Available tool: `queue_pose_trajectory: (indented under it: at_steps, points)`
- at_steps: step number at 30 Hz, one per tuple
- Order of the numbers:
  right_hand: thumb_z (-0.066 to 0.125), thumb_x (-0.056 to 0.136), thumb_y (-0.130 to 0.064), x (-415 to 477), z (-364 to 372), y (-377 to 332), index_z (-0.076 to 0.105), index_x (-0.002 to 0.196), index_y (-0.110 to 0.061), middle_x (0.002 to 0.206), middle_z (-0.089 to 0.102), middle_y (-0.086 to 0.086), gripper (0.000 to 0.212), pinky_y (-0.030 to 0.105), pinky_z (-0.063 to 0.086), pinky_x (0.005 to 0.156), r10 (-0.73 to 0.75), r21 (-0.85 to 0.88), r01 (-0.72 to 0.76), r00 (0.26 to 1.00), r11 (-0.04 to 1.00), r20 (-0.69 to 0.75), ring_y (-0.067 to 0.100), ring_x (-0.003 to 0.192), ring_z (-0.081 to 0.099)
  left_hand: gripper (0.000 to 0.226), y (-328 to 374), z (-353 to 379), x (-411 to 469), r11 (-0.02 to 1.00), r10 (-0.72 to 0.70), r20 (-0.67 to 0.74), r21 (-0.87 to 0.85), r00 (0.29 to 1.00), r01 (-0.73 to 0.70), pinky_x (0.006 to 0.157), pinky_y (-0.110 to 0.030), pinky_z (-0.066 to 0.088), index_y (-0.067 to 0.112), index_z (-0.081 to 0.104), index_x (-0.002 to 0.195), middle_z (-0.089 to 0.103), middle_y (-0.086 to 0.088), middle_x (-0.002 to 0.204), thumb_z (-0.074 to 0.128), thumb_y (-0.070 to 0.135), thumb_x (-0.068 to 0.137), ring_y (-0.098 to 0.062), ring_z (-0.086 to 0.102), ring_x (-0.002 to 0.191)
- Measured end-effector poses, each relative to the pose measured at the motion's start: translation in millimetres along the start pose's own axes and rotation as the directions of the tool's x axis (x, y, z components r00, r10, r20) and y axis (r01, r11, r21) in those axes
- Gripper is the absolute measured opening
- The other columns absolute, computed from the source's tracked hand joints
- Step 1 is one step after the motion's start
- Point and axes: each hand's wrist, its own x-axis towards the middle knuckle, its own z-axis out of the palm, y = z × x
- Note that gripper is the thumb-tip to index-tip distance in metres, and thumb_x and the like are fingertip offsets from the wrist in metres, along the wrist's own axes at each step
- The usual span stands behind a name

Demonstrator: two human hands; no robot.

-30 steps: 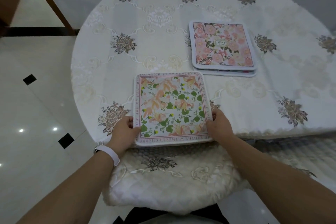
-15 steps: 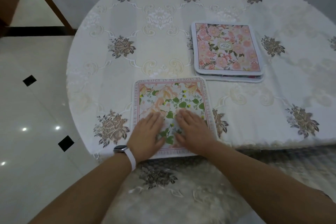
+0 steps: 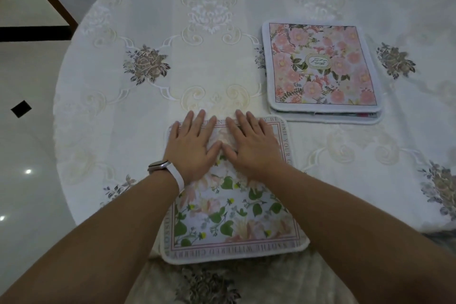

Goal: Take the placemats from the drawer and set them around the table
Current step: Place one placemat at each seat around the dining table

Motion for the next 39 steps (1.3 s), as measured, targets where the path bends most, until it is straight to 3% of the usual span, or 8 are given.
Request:
queue_pose_trajectory:
  at_steps: [10,16,18,21,24,30,35,39]
  points:
    - [0.024,0.098,-0.055,-39.7,-4.5,32.8,0.001,0.157,-0.02,0.165,-0.008,0.006,0.072,0.038,-0.009,0.121,0.135,0.082,-0.133,0.991,0.988,-0.02,0.021,0.151,-0.012,0.072,-5.6,1.1,-35.5,0.98,-0.195,0.015,-0.05,0.981,0.195,0.12,-0.048,0.0,0.03,0.0,0.156,-0.006,0.0,0.164,0.014,0.066,0.095,-0.02,-0.01,0.15]
    - [0.017,0.099,-0.058,-106.2,7.1,38.4,-0.009,0.156,-0.014,0.163,-0.018,0.008,0.076,0.042,-0.006,0.122,0.208,0.078,-0.212,0.977,0.974,0.057,0.023,0.149,-0.018,0.074,0.7,5.0,-106.7,0.962,-0.241,0.039,-0.119,0.97,0.244,0.12,-0.048,-0.001,0.025,-0.002,0.156,-0.007,-0.003,0.164,0.016,0.063,0.096,-0.023,-0.01,0.15]
    - [0.015,0.097,-0.06,-132.6,9.3,26.7,-0.002,0.156,-0.014,0.163,-0.014,0.008,0.076,0.045,-0.004,0.122,0.149,0.052,-0.153,0.986,0.987,0.075,0.022,0.149,-0.017,0.073,11.3,7.0,-131.1,0.97,-0.218,0.042,-0.099,0.975,0.221,0.119,-0.046,-0.004,0.023,0.003,0.156,-0.005,-0.004,0.164,0.018,0.062,0.096,-0.022,-0.011,0.15]
    - [0.016,0.097,-0.063,-157.8,16.5,-4.4,0.008,0.156,-0.018,0.164,-0.007,0.007,0.074,0.045,-0.006,0.121,-0.023,0.051,0.018,0.996,0.999,0.089,0.022,0.148,-0.017,0.072,38.4,11.8,-156.3,0.996,-0.063,0.059,-0.051,0.996,0.066,0.119,-0.044,-0.001,0.021,0.018,0.155,0.007,-0.006,0.163,0.021,0.063,0.097,-0.023,-0.001,0.15]
    - [0.013,0.099,-0.061,-164.0,26.0,-30.7,0.02,0.155,-0.019,0.164,0.005,0.007,0.071,0.051,0.007,0.121,-0.105,0.042,0.102,0.99,0.994,0.095,0.026,0.151,-0.001,0.069,59.0,20.5,-167.3,0.999,0.039,0.115,-0.039,0.993,-0.034,0.116,-0.049,0.008,0.021,0.024,0.153,0.014,-0.007,0.161,0.014,0.062,0.098,-0.028,0.013,0.149]
    - [0.014,0.101,-0.06,-161.6,33.0,-26.2,0.019,0.156,-0.021,0.164,0.008,0.006,0.068,0.05,0.007,0.121,-0.128,-0.014,0.13,0.987,0.991,0.096,0.027,0.151,0.005,0.068,55.1,31.6,-167.1,0.999,0.037,0.118,0.029,0.992,-0.041,0.117,-0.054,0.011,0.026,0.021,0.154,0.015,-0.003,0.162,0.022,0.063,0.097,-0.023,0.008,0.15]
    - [0.012,0.097,-0.066,-152.3,27.8,-1.3,-0.001,0.156,-0.025,0.163,-0.009,0.002,0.073,0.046,-0.002,0.122,-0.099,-0.056,0.105,0.99,0.993,0.099,0.024,0.15,-0.013,0.073,40.3,27.9,-153.3,0.999,-0.007,0.098,0.048,0.995,0.002,0.119,-0.047,-0.001,0.03,0.003,0.155,-0.001,0.002,0.163,0.02,0.067,0.095,-0.02,-0.006,0.15]
    - [0.013,0.096,-0.064,-139.2,20.3,16.6,-0.002,0.157,-0.025,0.161,-0.014,-0.001,0.074,0.043,-0.004,0.122,-0.03,-0.028,0.032,0.996,0.999,0.086,0.019,0.149,-0.017,0.073,29.1,22.5,-138.6,0.997,-0.081,0.078,0.002,0.994,0.081,0.12,-0.042,-0.004,0.03,-0.006,0.155,-0.013,0.004,0.162,0.012,0.068,0.095,-0.016,-0.017,0.148]
